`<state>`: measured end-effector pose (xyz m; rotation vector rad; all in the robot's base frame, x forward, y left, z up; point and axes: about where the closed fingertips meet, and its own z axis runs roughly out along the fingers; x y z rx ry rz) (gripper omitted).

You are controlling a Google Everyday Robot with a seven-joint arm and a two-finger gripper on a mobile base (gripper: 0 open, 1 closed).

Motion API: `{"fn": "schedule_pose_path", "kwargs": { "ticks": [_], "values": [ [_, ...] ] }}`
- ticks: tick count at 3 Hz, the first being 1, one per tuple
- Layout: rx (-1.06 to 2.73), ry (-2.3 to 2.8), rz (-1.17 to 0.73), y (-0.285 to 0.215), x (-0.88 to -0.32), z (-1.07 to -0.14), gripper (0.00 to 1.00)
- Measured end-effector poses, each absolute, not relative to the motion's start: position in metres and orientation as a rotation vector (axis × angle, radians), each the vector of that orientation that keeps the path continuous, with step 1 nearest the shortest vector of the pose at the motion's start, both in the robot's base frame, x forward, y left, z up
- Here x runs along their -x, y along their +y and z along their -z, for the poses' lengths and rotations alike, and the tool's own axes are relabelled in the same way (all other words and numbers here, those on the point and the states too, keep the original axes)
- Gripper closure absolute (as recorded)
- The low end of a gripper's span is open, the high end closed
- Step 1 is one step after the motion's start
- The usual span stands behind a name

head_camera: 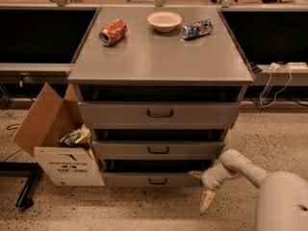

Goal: Open bottom drawer

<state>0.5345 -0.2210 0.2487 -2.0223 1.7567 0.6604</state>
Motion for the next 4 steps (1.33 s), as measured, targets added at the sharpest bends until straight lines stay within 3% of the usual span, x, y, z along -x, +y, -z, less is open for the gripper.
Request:
{"fn": "schedule_pose_path", "kwargs": {
  "ticks": [4],
  "values": [
    [1.974,1.882,-0.483,-0.203,-0.579,-0.186,0.0]
  ]
}}
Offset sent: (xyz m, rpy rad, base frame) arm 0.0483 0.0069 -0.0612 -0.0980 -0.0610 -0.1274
